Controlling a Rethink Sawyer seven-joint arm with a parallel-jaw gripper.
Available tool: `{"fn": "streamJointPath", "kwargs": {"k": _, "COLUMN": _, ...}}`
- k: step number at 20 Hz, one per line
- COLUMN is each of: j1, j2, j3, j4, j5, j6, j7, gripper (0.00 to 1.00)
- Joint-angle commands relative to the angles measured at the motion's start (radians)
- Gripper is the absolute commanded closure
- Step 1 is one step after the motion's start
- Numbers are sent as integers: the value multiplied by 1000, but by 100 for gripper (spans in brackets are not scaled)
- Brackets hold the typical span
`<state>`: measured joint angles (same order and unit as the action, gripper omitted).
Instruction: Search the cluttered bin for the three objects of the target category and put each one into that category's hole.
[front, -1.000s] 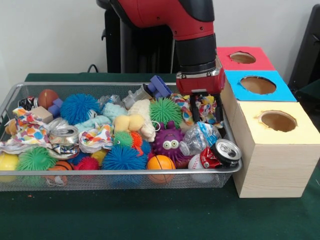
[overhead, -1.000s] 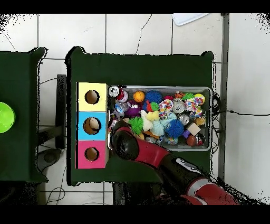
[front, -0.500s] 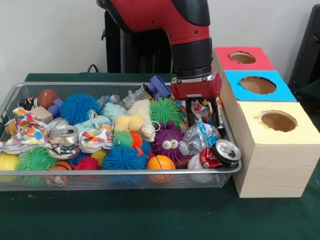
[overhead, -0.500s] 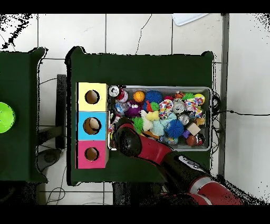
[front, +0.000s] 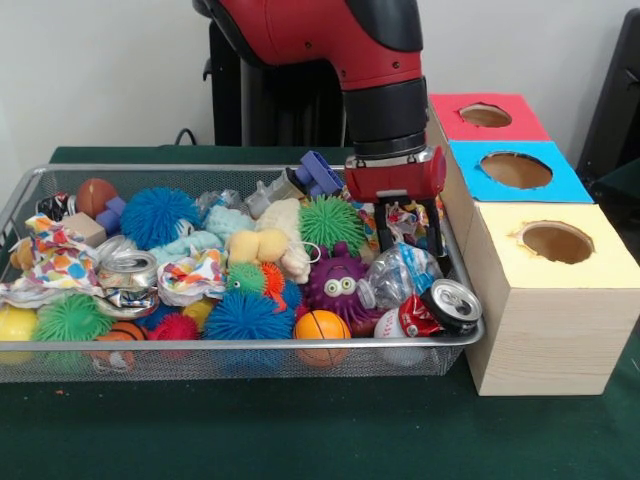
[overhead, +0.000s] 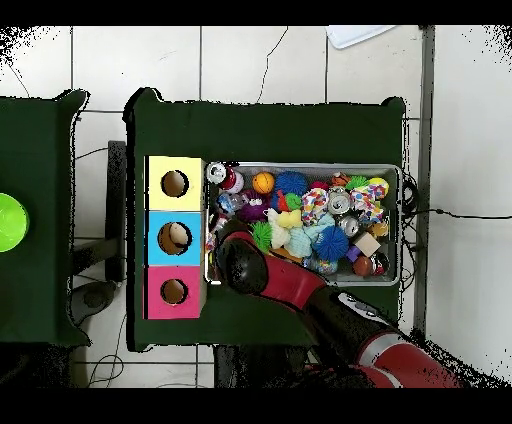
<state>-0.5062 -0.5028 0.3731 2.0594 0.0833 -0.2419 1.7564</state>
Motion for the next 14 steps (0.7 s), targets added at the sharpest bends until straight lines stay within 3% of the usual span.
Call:
{"fn": "streamJointPath", "kwargs": {"k": 1, "j1": -3, "j2": 8, "j3": 61, "j4": -156, "j5": 13, "j6": 63, "j7": 147, "gripper": 0}}
{"fn": "streamJointPath", "kwargs": {"k": 14, "j1": -35, "j2": -22, "j3": 108, "j4": -95, "j5": 32, "j6": 94, "j7": 191, "gripper": 0}}
